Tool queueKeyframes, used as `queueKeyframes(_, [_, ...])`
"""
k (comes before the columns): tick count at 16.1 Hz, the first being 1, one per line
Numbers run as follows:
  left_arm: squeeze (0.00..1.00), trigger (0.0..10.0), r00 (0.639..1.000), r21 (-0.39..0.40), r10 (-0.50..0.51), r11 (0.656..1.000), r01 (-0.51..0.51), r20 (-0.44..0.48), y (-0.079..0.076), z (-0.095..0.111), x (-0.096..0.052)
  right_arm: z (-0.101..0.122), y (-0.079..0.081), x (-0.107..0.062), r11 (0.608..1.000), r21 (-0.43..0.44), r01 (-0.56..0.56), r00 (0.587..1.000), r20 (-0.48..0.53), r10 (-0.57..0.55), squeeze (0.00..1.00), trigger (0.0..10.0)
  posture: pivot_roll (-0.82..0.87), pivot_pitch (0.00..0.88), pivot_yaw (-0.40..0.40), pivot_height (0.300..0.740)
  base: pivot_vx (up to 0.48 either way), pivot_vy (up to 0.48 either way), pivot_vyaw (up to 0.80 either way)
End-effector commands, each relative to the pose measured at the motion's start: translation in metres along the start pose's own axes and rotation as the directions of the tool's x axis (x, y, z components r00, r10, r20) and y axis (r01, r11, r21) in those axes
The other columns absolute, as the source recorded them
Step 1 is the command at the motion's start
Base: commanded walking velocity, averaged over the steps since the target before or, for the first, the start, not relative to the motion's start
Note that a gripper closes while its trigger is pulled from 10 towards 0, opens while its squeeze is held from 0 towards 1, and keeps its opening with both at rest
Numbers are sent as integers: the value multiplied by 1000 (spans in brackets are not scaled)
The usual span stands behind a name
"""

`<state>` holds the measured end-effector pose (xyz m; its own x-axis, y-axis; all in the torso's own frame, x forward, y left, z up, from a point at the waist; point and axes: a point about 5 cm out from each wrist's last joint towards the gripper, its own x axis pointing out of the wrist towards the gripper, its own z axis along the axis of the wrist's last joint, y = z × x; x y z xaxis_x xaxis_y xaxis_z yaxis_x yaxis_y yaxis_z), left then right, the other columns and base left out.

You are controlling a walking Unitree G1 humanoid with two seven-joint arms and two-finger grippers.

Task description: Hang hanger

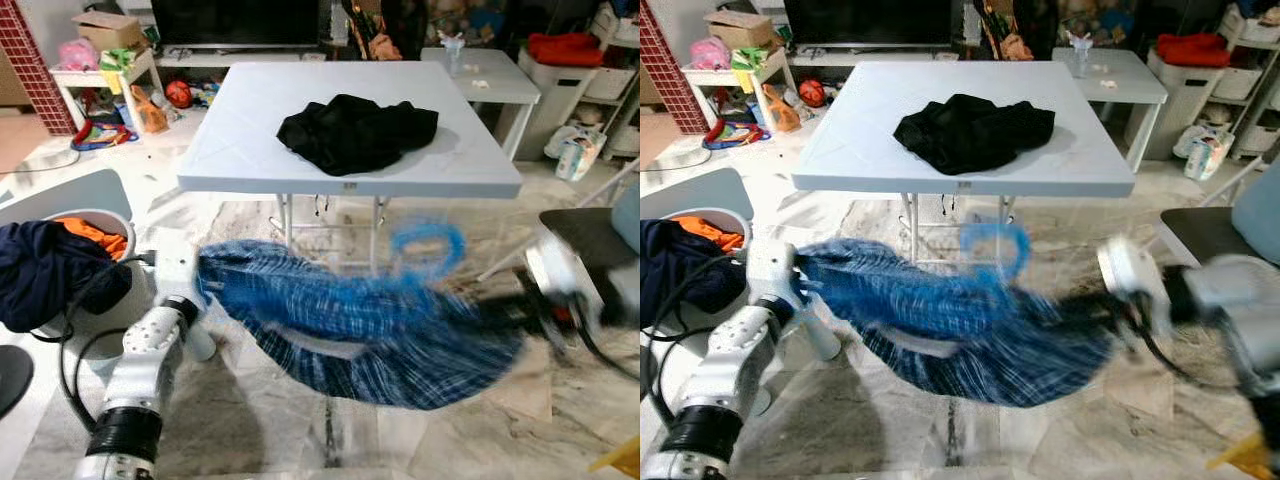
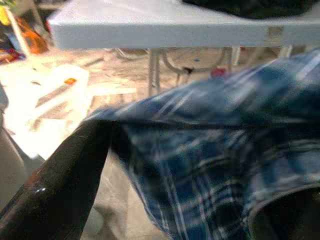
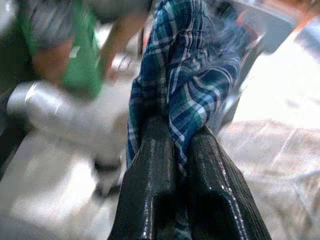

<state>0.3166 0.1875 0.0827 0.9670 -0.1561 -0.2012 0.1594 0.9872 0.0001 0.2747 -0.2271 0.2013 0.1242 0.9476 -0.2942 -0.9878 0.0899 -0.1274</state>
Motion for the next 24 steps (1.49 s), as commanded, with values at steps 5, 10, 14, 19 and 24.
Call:
queueKeyframes(5, [1000,10000,962,69,-256,962,263,-99,-39,-26,-15,13,-10,47,964,249,99,929,325,-179,0,10000,-91,0,17,740,0,0,0])
queueKeyframes(10, [1000,10000,859,217,-474,833,509,-196,-63,-36,-32,-56,-13,112,841,311,443,881,23,-472,0,10000,-77,0,6,740,0,0,0])
queueKeyframes(14, [1000,10000,813,258,-542,771,582,-213,-73,-34,-42,-93,-9,131,791,64,609,788,-168,-593,0,10000,-59,0,-5,740,0,0,0])
queueKeyframes(19, [1000,10000,808,369,-539,719,589,-238,-62,-29,-50,-102,-15,82,894,-206,399,841,-306,-446,0,10000,-62,0,-5,740,0,0,0])
queueKeyframes(24, [1000,10000,776,438,-566,644,627,-279,-58,-29,-53,-90,-21,40,950,-291,116,867,-437,-240,0,10000,-74,0,1,740,0,0,0])
